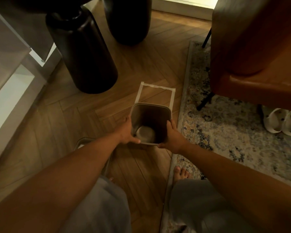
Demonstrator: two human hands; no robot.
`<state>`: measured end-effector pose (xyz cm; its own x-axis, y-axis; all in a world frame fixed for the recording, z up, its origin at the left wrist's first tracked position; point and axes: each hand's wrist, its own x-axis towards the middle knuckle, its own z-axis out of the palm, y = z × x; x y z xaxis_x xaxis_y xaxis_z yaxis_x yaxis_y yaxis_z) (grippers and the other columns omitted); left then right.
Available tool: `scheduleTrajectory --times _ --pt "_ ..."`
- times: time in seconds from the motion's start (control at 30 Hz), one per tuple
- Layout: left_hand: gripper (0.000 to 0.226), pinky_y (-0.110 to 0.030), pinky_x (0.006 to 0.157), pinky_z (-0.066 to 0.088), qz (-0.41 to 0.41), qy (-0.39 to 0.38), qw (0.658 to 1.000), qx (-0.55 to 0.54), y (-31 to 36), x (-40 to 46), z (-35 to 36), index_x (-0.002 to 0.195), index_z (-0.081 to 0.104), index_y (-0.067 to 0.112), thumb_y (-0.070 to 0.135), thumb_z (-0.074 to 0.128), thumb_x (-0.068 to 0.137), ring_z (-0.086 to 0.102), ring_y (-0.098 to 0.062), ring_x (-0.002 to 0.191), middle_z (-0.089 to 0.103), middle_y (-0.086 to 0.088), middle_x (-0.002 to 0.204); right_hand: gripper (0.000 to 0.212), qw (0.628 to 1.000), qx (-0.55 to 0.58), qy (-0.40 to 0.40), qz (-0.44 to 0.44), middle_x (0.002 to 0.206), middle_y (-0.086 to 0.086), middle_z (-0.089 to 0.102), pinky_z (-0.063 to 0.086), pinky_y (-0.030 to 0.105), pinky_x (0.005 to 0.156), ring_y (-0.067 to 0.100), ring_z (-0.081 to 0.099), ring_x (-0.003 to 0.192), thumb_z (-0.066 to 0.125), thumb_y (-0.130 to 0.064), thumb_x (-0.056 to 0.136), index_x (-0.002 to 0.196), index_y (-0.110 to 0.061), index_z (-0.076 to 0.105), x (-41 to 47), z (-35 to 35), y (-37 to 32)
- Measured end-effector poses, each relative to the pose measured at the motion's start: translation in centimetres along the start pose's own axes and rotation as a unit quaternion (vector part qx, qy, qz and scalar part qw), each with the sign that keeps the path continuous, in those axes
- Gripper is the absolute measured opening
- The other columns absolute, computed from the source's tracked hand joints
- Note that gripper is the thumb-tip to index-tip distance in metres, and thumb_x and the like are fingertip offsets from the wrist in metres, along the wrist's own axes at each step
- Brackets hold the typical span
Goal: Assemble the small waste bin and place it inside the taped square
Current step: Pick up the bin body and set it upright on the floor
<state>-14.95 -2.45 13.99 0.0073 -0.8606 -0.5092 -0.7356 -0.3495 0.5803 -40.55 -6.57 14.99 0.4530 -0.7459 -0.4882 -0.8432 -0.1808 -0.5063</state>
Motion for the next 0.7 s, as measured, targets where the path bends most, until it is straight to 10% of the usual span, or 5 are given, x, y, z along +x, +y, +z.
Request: scheduleTrajectory --times 0.7 --pt "0.137 -0.033 0.116 0.024 0.041 0.002 0.999 -0.007 -0.7 -0.9 0.3 0.163 0.003 0.015 0.024 0.096 0.064 0.028 -0.029 0.15 0.026 -0.012 0.165 0.127 1.0 -0.006 0.001 0.006 0.172 0.016 -0.007 0.036 0.049 0.119 0.037 0.016 0.156 0.089 -0.031 0.078 0.165 -0.012 -0.001 -1.8 0.5 -0.7"
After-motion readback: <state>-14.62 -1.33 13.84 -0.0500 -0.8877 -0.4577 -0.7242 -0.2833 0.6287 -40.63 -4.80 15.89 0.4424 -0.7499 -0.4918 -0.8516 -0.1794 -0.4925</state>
